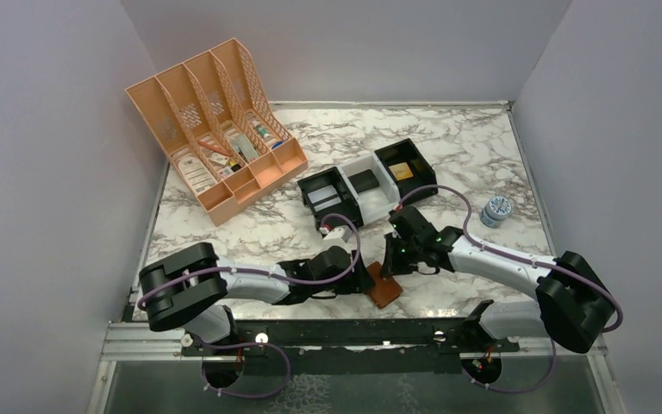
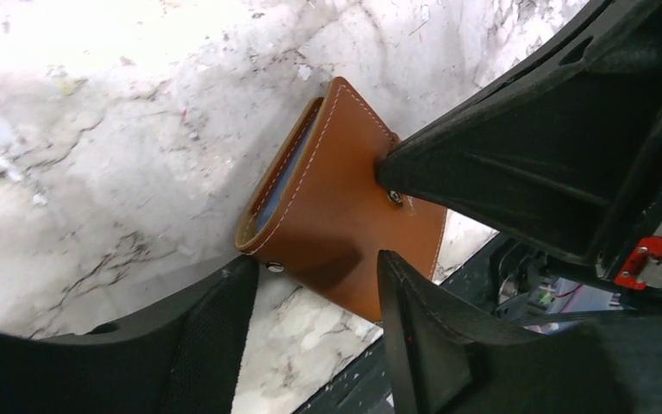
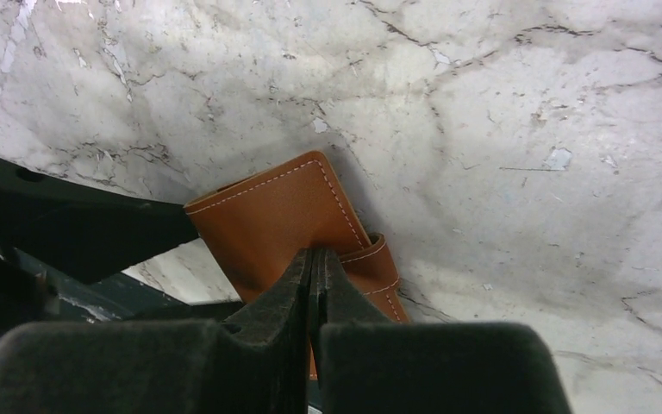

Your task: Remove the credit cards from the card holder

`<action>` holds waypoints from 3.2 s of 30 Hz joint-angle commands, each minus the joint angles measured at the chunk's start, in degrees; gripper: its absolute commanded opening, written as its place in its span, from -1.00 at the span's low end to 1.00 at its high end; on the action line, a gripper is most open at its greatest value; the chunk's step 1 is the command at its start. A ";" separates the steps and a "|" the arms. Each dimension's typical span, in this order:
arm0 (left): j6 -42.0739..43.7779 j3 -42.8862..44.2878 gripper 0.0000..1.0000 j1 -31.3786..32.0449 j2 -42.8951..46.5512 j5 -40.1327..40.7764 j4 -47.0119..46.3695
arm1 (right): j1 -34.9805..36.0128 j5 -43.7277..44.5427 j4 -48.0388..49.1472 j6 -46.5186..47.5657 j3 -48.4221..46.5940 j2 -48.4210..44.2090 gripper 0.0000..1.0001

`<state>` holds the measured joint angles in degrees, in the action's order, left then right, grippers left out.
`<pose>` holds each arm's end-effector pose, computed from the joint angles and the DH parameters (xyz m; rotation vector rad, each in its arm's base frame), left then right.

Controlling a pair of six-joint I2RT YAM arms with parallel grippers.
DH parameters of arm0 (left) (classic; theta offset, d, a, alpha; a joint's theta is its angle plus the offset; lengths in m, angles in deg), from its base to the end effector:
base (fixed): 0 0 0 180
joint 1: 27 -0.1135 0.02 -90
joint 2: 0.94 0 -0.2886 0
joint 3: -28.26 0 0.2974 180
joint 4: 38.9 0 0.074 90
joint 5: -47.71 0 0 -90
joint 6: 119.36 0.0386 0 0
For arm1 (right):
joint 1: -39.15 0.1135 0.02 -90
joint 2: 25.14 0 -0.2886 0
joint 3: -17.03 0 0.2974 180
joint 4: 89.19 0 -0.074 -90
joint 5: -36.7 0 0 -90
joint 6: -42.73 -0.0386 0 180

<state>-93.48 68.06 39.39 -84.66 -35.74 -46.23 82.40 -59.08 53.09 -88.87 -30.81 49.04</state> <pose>0.1213 -0.2666 0.1271 -0.0220 2.4493 -1.0599 0.1845 0.1789 0.1581 -0.0735 2.8233 0.5440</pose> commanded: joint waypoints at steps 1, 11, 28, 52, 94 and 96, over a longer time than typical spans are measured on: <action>-1.39 1.87 0.04 0.79 -5.09 1.96 -0.03 | -2.75 -3.10 2.08 0.64 1.61 -2.03 -0.98; -4.48 -1.05 -0.25 0.83 -7.61 7.00 2.03 | -8.09 -9.59 1.93 3.65 2.33 -4.79 -0.98; -1.56 1.90 -0.16 -0.99 -4.09 12.42 9.69 | -18.10 -27.07 5.18 6.56 4.64 -5.98 -0.98; -1.93 -2.12 0.11 -1.00 7.69 16.43 10.13 | -0.98 5.20 -10.58 9.36 -6.66 2.51 -0.32; 1.39 3.39 -0.20 -0.51 -8.54 4.87 -0.25 | -17.43 -31.38 12.78 1.21 7.12 -6.46 -0.98; 0.68 2.22 -0.34 -0.80 -8.03 6.10 0.71 | -18.42 -31.92 12.04 2.23 6.89 -6.89 -0.98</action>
<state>-91.91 73.66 38.96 -92.22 -32.79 -50.25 65.94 -84.33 61.46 -86.64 -23.25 43.83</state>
